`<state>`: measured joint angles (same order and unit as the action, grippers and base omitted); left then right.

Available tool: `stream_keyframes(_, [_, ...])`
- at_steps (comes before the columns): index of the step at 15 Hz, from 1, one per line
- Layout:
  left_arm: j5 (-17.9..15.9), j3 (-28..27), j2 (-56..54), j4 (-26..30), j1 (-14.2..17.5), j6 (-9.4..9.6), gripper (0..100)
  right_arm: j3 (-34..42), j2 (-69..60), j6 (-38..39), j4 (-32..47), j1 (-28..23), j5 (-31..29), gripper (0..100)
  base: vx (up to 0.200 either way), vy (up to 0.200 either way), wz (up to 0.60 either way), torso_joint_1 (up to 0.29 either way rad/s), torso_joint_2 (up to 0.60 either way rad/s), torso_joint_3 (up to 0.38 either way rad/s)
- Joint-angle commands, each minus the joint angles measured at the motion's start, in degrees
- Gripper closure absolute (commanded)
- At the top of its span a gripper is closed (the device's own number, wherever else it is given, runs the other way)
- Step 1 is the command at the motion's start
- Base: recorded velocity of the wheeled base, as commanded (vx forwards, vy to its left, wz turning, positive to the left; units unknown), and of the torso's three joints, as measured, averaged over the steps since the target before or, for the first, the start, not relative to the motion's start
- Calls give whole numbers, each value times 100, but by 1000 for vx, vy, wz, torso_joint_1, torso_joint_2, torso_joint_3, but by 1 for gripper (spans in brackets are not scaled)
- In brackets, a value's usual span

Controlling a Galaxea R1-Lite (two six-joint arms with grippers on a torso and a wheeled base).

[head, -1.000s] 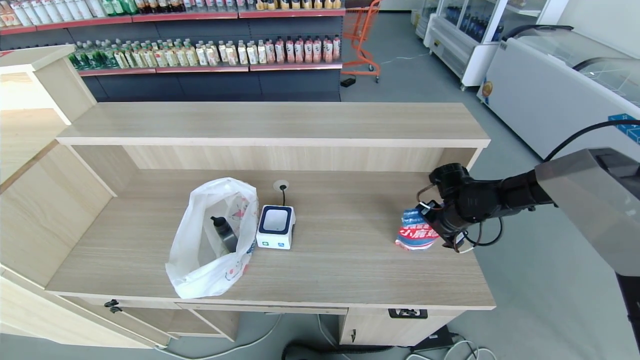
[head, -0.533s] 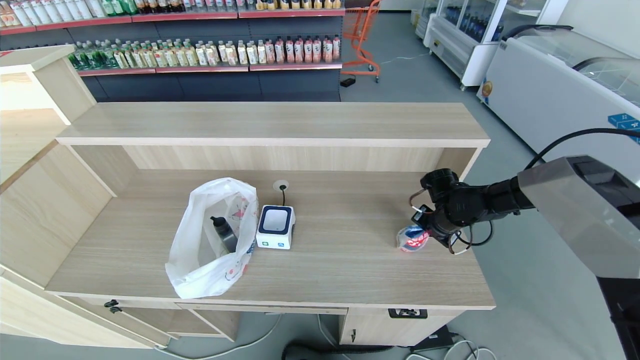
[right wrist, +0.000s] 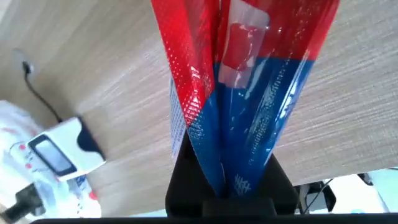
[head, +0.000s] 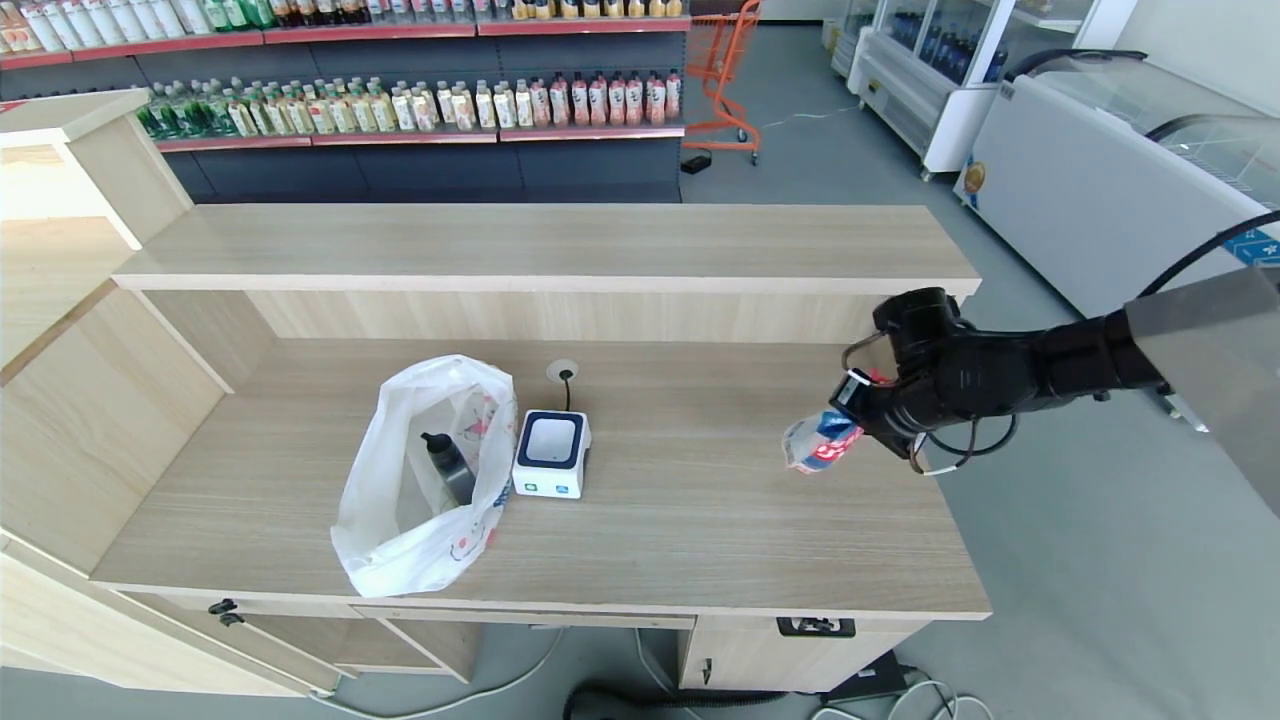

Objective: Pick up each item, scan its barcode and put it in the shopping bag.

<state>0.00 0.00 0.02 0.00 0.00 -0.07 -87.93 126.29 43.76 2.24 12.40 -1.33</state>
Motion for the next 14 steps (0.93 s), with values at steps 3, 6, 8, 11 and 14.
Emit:
stream_keyframes(3, [0,0,-2,0,-9,-1,0,3221,-2909,-2786,-2430,-835,4475,100,0,0,0,0,0,0])
stream_keyframes(6, [0,0,-2,0,0,-1,0,4144,-3506,-4271,-2923,-1099,6777,100,0,0,0,0,0,0])
stream_keyframes(8, [0,0,-2,0,0,-1,0,4346,-3867,-4385,-2879,-668,7164,100,0,0,0,0,0,0])
stream_keyframes(11, [0,0,-2,0,0,-1,0,4522,-4060,-4113,-2791,-352,7155,100,0,0,0,0,0,0])
stream_keyframes(14, [0,0,-2,0,0,-1,0,4486,-4183,-3269,-2439,-150,7094,100,0,0,0,0,0,0])
